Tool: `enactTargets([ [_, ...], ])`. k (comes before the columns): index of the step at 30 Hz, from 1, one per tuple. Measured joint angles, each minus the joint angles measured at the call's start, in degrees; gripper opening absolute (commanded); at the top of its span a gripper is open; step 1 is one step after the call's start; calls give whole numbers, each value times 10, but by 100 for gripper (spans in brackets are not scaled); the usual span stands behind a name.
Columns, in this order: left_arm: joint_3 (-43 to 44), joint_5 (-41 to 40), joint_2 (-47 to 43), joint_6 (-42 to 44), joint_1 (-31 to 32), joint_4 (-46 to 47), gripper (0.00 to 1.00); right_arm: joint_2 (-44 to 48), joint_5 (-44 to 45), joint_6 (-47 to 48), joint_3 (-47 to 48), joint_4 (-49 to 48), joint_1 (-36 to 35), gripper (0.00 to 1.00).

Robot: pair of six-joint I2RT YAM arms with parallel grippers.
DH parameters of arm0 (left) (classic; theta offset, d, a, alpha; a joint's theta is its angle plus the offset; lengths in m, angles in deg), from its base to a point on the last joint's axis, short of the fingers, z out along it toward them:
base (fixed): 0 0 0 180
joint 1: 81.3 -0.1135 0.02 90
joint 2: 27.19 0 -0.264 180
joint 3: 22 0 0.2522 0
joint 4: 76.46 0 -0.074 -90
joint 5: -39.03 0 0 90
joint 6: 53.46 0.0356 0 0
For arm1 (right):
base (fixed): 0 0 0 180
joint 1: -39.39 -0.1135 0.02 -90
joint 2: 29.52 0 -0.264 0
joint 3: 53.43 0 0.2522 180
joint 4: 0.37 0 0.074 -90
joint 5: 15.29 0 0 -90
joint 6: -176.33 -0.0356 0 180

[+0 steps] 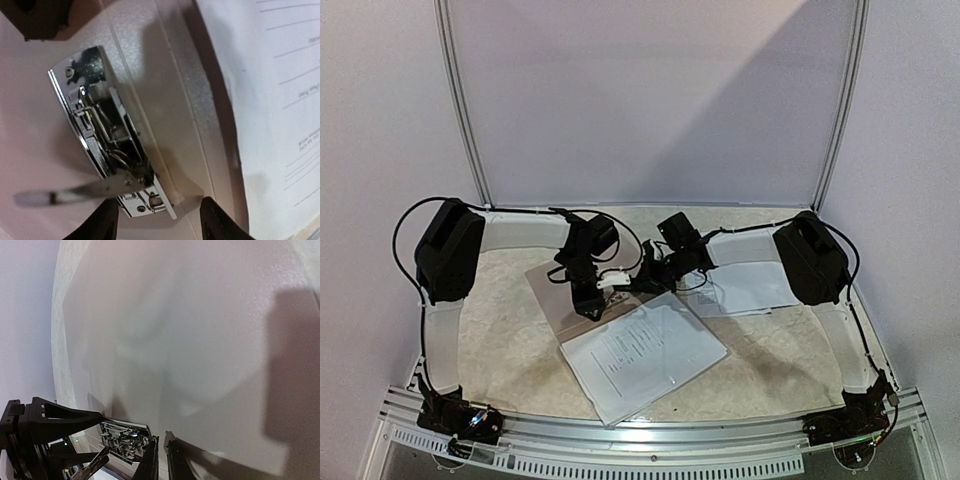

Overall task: Put the files into the folder
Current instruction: Open the spring clip on the folder.

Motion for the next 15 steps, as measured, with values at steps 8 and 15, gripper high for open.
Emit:
enactTargets([
  [8,40,71,0,-1,-26,-73,65,24,18,15,-16,23,-9,10],
  [15,37,115,-59,-13,-72,-98,66,24,23,12,-1,22,-42,8],
])
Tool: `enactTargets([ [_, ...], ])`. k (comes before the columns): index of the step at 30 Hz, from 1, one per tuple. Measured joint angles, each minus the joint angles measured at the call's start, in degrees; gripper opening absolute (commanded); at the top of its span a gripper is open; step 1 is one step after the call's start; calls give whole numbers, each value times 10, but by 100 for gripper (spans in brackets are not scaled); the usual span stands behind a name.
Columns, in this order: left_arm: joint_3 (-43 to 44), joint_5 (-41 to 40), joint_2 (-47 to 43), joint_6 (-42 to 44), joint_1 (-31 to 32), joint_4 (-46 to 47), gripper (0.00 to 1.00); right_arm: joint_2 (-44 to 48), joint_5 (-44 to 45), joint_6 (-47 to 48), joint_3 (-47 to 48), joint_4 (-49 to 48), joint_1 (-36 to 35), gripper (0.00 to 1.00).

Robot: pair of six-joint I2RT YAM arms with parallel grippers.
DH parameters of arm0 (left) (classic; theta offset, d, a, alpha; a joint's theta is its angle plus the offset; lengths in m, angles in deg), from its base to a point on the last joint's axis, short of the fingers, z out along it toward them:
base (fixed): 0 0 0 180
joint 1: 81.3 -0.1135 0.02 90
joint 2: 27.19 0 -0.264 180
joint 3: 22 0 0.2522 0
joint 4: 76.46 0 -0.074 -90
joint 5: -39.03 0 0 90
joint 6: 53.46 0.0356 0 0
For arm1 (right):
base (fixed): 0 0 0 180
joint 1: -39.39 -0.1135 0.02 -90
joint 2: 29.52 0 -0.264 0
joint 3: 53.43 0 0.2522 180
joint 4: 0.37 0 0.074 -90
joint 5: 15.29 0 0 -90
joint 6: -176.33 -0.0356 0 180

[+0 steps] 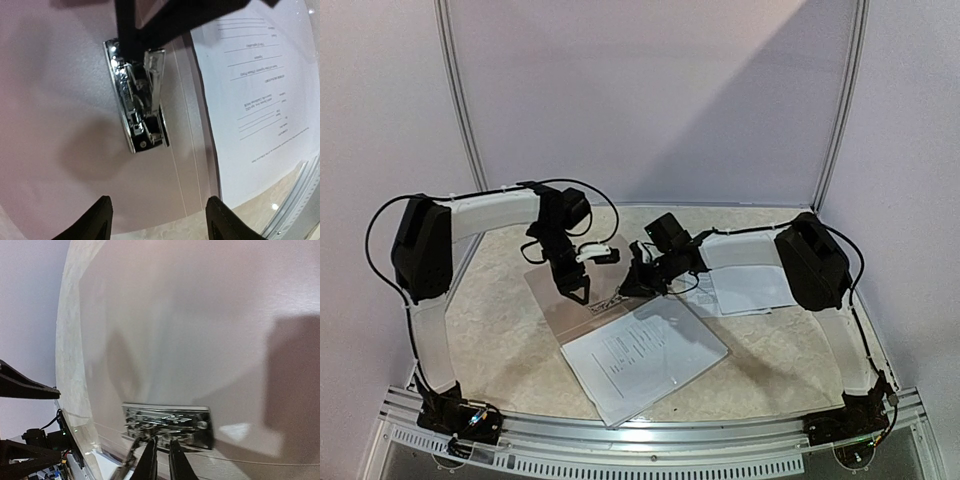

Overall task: Put the files into the folder
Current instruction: Open the spring clip on the folder, then pick up the file from the center of the board.

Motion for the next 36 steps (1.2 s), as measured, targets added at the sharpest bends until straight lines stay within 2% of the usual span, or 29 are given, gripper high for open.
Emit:
enactTargets([
  [12,-79,12,-83,-11,-49,-14,66,0,14,-10,20,-11,-46,7],
  [23,-125,23,-149,-12,-103,-15,66,-19,13,-31,88,-26,-87,7],
  [33,-186,22,-178,-12,-116,-15,66,-17,29,16,136,52,-88,16],
  [36,-203,17,-184,-12,-121,-16,66,-5,41,38,135,88,-81,24],
])
